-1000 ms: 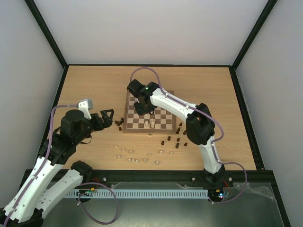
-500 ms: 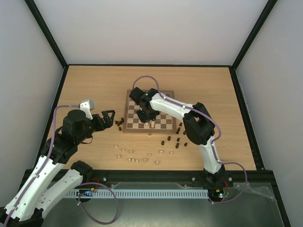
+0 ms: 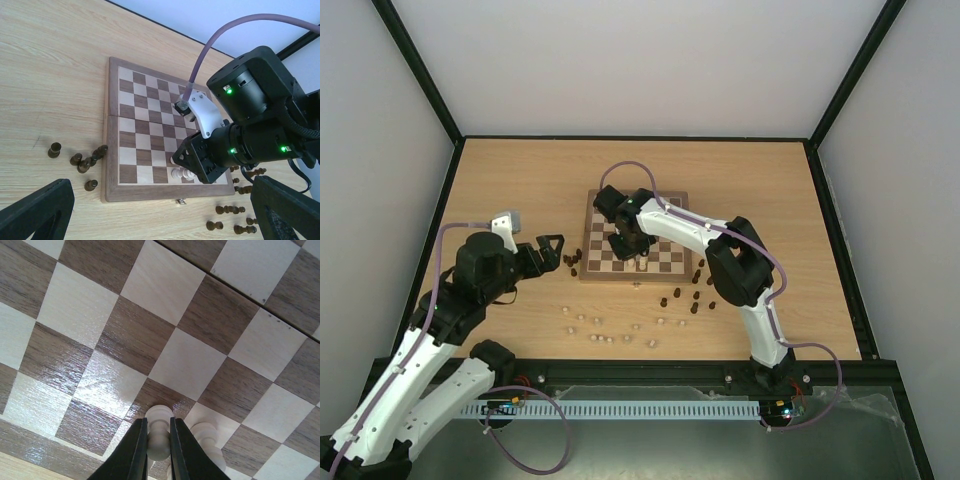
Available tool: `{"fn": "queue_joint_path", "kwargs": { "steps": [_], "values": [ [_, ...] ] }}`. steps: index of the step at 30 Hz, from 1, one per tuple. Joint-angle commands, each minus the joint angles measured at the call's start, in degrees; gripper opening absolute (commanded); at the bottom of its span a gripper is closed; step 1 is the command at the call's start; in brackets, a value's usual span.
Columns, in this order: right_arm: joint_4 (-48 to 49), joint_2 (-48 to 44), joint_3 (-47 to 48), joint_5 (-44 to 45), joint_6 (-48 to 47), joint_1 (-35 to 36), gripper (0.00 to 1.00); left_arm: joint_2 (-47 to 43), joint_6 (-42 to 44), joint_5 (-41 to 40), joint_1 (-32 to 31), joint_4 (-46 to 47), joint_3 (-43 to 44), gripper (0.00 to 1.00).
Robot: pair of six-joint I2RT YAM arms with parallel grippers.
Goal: Set up the chess pieces on the board
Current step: Place the chess piece on the chessboard.
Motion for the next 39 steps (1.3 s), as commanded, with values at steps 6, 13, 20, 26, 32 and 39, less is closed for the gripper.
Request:
{"fn": "queue_joint_path", "kwargs": {
  "steps": [6, 13, 20, 26, 32, 39],
  "values": [
    [-1.24, 0.89, 0.22, -0.54, -0.75, 0.26, 0.12, 0.22, -0.12, 0.26, 0.37, 1.53, -0.51, 1.00],
    [-1.28, 1.44, 0.37, -0.44, -0.85, 0.26, 0.17, 0.55, -0.15, 0.32, 0.37, 1.69, -0.69, 1.00],
    [-1.48, 2.01, 1.19, -0.28, -1.03, 0.26, 0.22, 0.57, -0.12, 0.32, 0.37, 1.86, -0.70, 1.00],
    [-1.50, 2.15, 1.46, -0.07, -1.03, 0.26, 0.26, 0.56, -0.15, 0.23, 0.37, 1.91, -0.79, 0.99],
    [-1.42, 2.12, 2.21, 0.35, -1.25, 0.26, 0.30, 0.66, -0.14, 0.32, 0.37, 2.04, -0.76, 0.99],
    [-2.38, 2.18, 5.21, 1.23, -1.72, 0.16, 0.35, 0.65, -0.14, 0.40, 0.37, 2.04, -0.86, 1.00]
  ]
}}
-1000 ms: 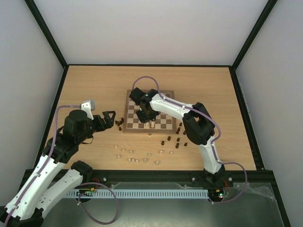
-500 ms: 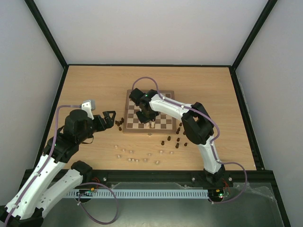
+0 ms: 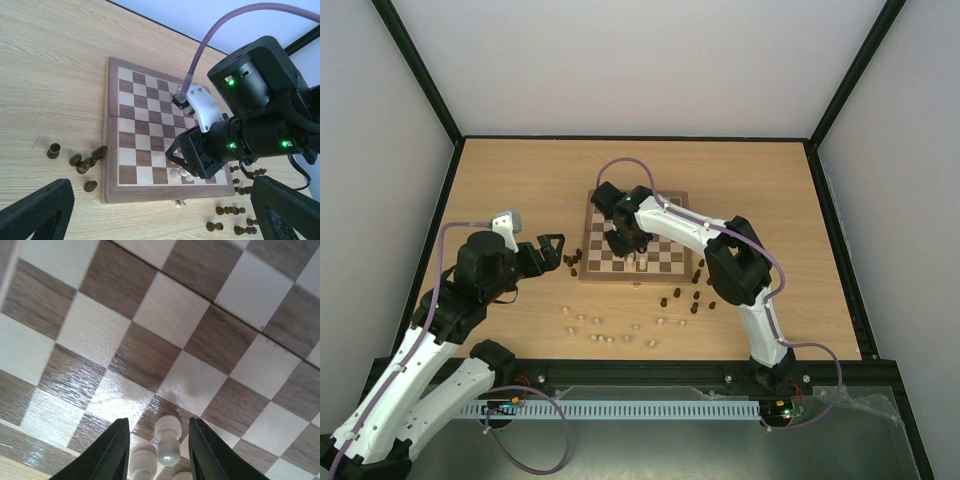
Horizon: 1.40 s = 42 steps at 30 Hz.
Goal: Set up the chess pieces on the board
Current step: Place the chess piece on the chessboard, then pick up the chess piece at the center of the board.
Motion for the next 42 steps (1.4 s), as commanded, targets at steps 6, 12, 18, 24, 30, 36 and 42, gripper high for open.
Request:
{"fn": "queue_joint_path", "kwargs": {
  "steps": [6, 12, 18, 24, 30, 36, 42],
  "values": [
    [-4.14, 1.13, 5.60, 2.19, -1.09, 0.18, 0.38, 0.10, -0.14, 0.32, 0.38, 1.50, -0.56, 0.99],
    [-4.14, -2.65, 5.75, 4.25, 0.27, 0.17, 0.58, 0.84, 0.26, 0.57, 0.38, 1.96, -0.21, 1.00],
    [-2.51, -13.31, 0.74, 7.75, 1.38, 0.18, 0.85, 2.68, 0.58, 2.00, 0.37, 3.18, 0.48, 0.99],
    [0.58, -26.38, -9.97, 5.75, 3.32, 0.25, 0.99, 4.99, 1.25, 5.57, 0.38, 2.67, 1.25, 1.00],
    [4.88, -39.23, -25.40, 1.22, 6.74, 0.34, 0.99, 4.87, 1.33, 9.49, 0.42, -0.58, 0.55, 0.99],
    [9.73, -50.48, -36.51, -4.81, 9.70, 0.75, 0.99, 2.49, 1.55, 18.59, 0.35, 0.07, -5.78, 1.00],
    [7.18, -54.25, -38.35, -5.69, 9.54, 3.01, 0.99, -3.22, -1.27, 28.42, 0.26, 0.48, -8.31, 1.00]
  ]
}}
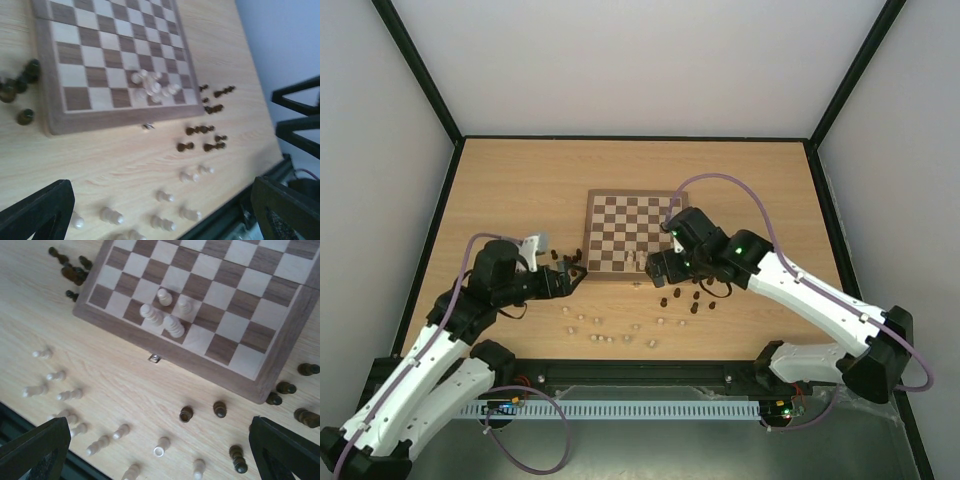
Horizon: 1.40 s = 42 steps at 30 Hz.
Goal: Set up the chess pieces on the board
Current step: Pick up the chess piece at the center of the board.
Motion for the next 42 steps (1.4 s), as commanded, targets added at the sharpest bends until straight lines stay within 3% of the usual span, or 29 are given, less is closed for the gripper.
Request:
{"fn": "queue_joint_path", "kwargs": {
  "steps": [1, 12, 21, 24, 30, 42],
  "values": [
    [-0.74, -3.35, -1.41, -2.68, 0.76, 2.11, 0.99, -5.11, -2.22, 10.15, 0.21, -0.37, -0.57, 1.00],
    [-2.19, -4.49, 1.21, -10.67, 2.29, 2.60, 0.99, -7.93, 1.16, 7.95, 0.11, -8.53, 7.88, 0.99],
    [-3.12, -0.41, 11.03, -11.30, 1.83, 2.61, 0.99, 2.54, 3.51, 3.95, 0.12, -4.96, 12.81, 0.99],
    [0.91, 0.12, 9.62, -11.63, 0.69, 2.60, 0.99, 6.94, 3.69, 2.76, 0.11, -2.50, 12.46, 0.99],
    [6.47, 1.09, 6.27, -8.89, 0.71, 2.38, 0.99, 9.96, -0.49, 1.26, 0.11, 5.22, 8.31, 0.99],
    [8.47, -3.76, -1.28, 3.68, 3.21, 2.09, 0.99, 8.16, -1.06, -3.04, 0.12, 1.60, 6.99, 0.99]
  ]
}}
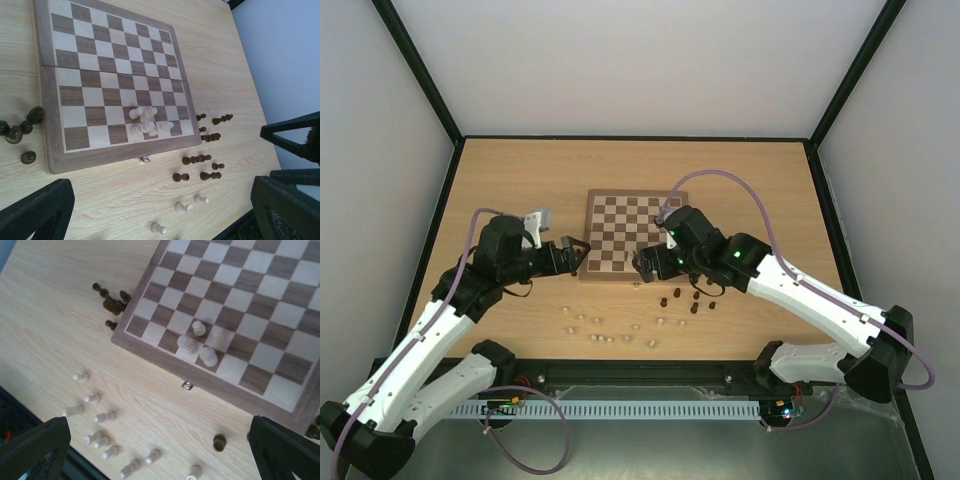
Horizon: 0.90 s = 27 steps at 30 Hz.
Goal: Set up the chess pieces on the board
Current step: Pick up the chess piece at the center of the board.
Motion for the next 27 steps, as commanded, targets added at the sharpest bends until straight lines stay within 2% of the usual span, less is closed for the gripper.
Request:
{"fn": "queue_joint_path", "kwargs": {
  "steps": [1, 5, 9, 15, 17, 20, 24, 27],
  "values": [
    [1.19, -3.73, -1.51, 7.08, -0.28, -0.27, 0.99, -0.95, -1.29, -0.63, 0.13, 1.68, -3.45, 0.99],
    [4.53, -5.32, -4.94, 8.53, -1.53, -0.21, 0.99, 2.73, -2.35, -1.83, 0.11, 5.21, -6.81, 0.99],
    [2.78, -0.84, -5.08, 7.81, -2.86, -0.24, 0.99, 6.43, -0.70, -2.56, 0.11, 4.11, -5.79, 0.99],
    [0.44, 5.50, -5.64, 5.53, -3.25, -0.23, 0.99, 3.65, 0.09, -4.52, 0.13, 1.48, -6.90, 1.00],
    [0.55, 5.49, -6.57, 4.75, -2.76, -0.18, 0.96, 2.37, -0.49, -4.66, -0.25, 1.05, -7.97, 1.00],
    [-0.92, 4.98, -7.16, 5.85, -1.27, -0.06, 0.82, 0.35, -1.75, -4.59, -0.85, 1.08, -7.55, 1.00],
    [-3.82, 3.97, -7.44, 7.05, 1.30, 0.67, 0.50, -0.81, -1.41, -5.79, -0.86, 0.44, -6.77, 1.00],
    [-4.74, 3.99, -8.56, 6.31, 2.91, 2.63, 0.39, -1.56, -1.46, -6.11, -0.92, 0.66, -6.63, 1.00]
  ]
}}
